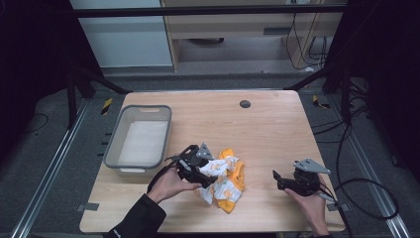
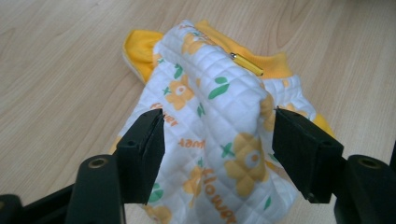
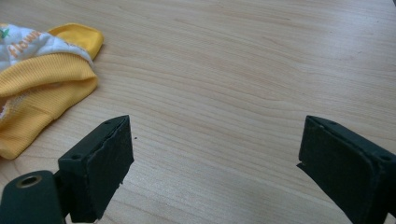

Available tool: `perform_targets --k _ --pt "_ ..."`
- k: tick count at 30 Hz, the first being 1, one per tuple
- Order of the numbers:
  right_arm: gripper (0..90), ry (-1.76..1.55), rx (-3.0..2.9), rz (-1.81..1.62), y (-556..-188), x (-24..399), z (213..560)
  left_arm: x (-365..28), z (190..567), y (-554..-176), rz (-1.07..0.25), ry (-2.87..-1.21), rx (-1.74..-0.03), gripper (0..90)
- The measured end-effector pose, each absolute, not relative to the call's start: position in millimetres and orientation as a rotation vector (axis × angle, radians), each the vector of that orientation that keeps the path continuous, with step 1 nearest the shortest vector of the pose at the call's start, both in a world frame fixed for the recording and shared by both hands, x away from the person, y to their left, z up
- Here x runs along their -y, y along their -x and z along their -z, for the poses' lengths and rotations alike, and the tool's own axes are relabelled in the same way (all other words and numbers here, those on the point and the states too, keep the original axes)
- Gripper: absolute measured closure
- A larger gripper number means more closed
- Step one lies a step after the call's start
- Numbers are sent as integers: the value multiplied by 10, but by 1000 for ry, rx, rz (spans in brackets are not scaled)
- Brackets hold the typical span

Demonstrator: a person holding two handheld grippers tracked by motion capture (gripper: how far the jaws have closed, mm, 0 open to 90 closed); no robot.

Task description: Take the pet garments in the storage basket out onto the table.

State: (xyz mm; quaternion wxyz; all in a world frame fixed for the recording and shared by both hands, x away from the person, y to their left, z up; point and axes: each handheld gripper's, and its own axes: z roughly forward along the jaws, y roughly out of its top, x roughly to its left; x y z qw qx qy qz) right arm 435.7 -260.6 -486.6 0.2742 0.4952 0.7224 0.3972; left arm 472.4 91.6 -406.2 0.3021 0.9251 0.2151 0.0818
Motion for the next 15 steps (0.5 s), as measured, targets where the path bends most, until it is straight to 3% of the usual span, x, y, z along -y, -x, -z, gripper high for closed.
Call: perform_targets --k 15 --pt "100 -1330 -1944 -1066 -4357 2604 4870 -1321 4031 -4645 -301 -2213 -707 282"
